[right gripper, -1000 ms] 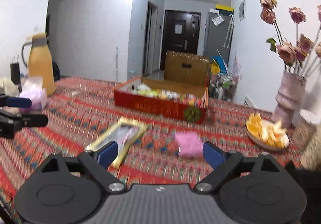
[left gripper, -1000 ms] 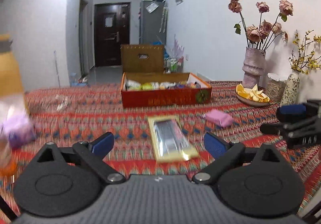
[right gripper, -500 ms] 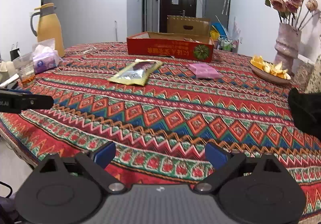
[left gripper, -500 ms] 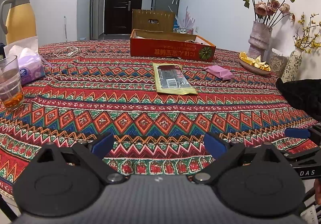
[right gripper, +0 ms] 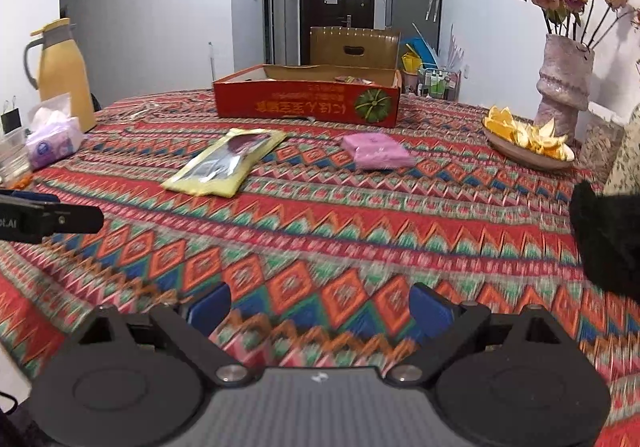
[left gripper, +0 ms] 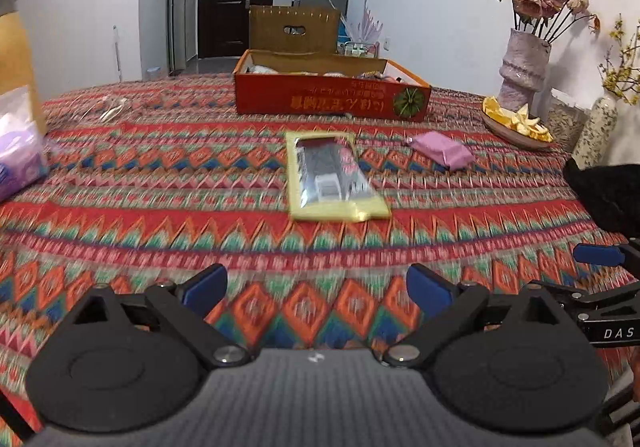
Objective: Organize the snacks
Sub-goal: 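Move both open tools back to the last packets on the table, then grasp the yellow-framed bar packet with the left tool while the right tool grasps a pink packet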
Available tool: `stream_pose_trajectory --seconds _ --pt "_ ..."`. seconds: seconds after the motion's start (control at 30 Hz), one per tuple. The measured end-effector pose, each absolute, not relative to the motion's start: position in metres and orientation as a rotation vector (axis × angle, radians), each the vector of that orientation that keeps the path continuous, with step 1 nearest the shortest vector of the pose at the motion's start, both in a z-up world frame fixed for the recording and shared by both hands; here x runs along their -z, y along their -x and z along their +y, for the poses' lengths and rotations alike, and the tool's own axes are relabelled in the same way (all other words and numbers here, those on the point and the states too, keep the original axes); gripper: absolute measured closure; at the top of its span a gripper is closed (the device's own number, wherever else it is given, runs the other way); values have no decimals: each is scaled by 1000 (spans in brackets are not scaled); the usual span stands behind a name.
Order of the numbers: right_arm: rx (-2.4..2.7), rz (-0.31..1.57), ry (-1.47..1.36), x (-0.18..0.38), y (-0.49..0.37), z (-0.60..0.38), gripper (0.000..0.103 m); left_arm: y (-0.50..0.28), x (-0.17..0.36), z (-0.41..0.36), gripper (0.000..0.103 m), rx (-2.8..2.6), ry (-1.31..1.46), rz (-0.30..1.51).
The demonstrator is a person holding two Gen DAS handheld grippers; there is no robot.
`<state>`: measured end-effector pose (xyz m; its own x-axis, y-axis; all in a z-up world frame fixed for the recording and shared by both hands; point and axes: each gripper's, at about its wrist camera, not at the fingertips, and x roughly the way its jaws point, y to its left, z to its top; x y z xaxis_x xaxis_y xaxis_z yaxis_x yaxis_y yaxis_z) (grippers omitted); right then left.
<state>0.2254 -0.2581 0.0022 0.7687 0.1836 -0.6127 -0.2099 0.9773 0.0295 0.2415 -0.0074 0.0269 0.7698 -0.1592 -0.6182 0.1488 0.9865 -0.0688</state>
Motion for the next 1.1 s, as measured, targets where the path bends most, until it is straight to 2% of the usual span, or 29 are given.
stream_pose_trajectory --seconds 0.4,0.57,0.67,0.7,0.73,0.8,0.87,0.9,1.1 --pt "-249 661 94 -13 -370 -266 9 -402 -11 -41 5 153 4 731" --pt "-228 690 84 -1 -434 -272 12 -441 12 -44 5 163 22 797" --pt "-209 706 82 12 -466 -272 13 -449 19 -47 6 156 -3 746" --pt "-203 713 74 16 -473 -272 14 -449 22 -50 9 154 -30 728" --pt "-200 718 66 21 -481 -271 15 -448 24 -53 18 147 -57 705" --pt "-207 713 35 28 -485 -272 27 -446 22 -53 26 165 -62 690" --pt "-211 698 26 29 -483 -272 35 -446 17 -51 36 175 -46 691" --pt "-208 693 27 28 -482 -273 39 -443 14 -50 52 199 -40 685" --pt "-218 684 1 27 -479 -274 42 -439 8 -50 59 237 -14 692"
